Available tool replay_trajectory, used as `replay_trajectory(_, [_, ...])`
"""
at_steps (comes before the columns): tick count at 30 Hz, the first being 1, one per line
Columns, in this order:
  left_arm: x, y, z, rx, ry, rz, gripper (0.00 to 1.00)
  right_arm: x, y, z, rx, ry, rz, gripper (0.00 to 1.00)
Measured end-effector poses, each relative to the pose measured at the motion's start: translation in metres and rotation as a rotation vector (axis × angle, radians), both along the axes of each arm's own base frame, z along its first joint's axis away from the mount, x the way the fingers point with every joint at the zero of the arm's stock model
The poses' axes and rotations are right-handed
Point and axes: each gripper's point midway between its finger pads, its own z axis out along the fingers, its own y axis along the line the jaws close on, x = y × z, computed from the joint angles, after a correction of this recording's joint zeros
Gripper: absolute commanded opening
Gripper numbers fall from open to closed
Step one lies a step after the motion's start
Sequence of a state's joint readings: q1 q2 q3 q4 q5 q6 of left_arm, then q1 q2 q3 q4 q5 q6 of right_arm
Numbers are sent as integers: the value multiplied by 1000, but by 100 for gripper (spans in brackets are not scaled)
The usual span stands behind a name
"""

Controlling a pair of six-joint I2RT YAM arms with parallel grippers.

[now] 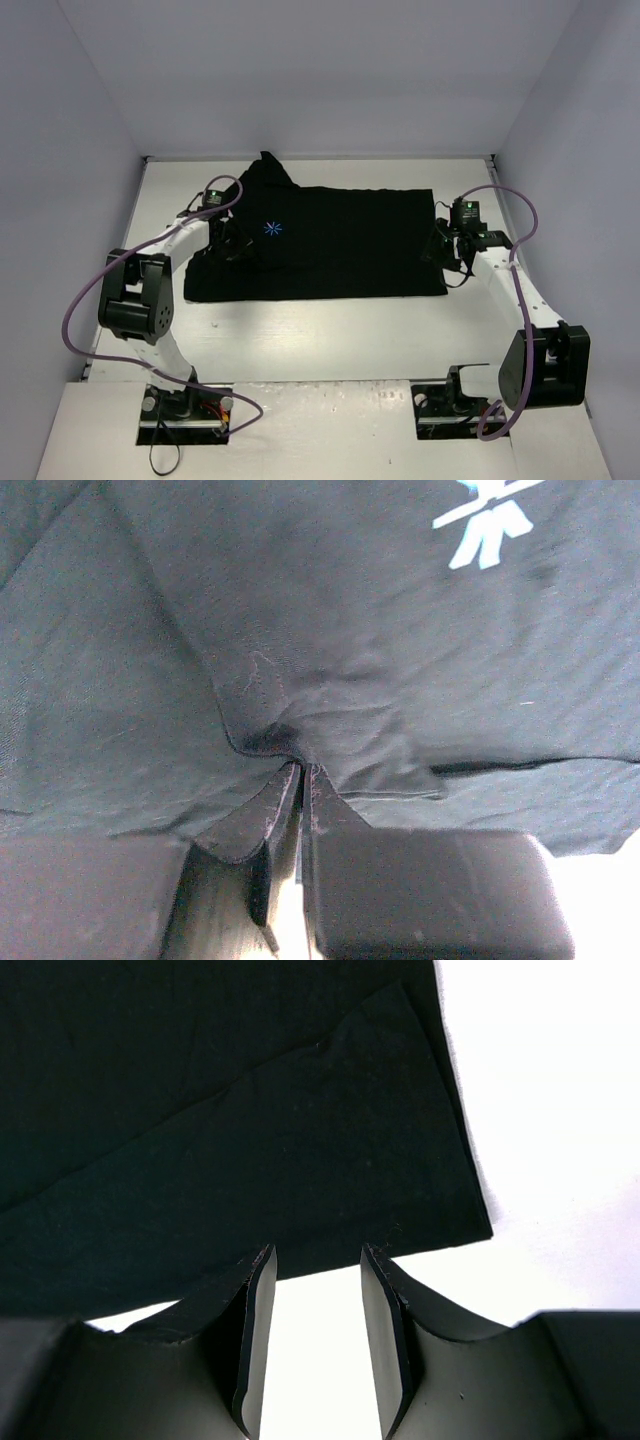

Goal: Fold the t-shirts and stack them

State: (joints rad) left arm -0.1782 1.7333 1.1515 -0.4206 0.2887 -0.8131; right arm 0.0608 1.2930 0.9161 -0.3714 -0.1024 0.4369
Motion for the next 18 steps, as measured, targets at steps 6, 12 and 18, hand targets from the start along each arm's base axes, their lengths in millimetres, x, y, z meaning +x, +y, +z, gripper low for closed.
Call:
replay_trajectory(6, [44, -23, 23, -30, -79, -23, 0, -1, 0, -2, -6, 4, 8, 37])
replay_trajectory(12, [68, -47, 17, -45, -80, -48, 1, -3, -1, -3, -11, 9, 16, 37])
replay_trajectory(18, [75, -69, 9, -42, -78, -94, 9, -3, -1, -5, -13, 13, 19, 38])
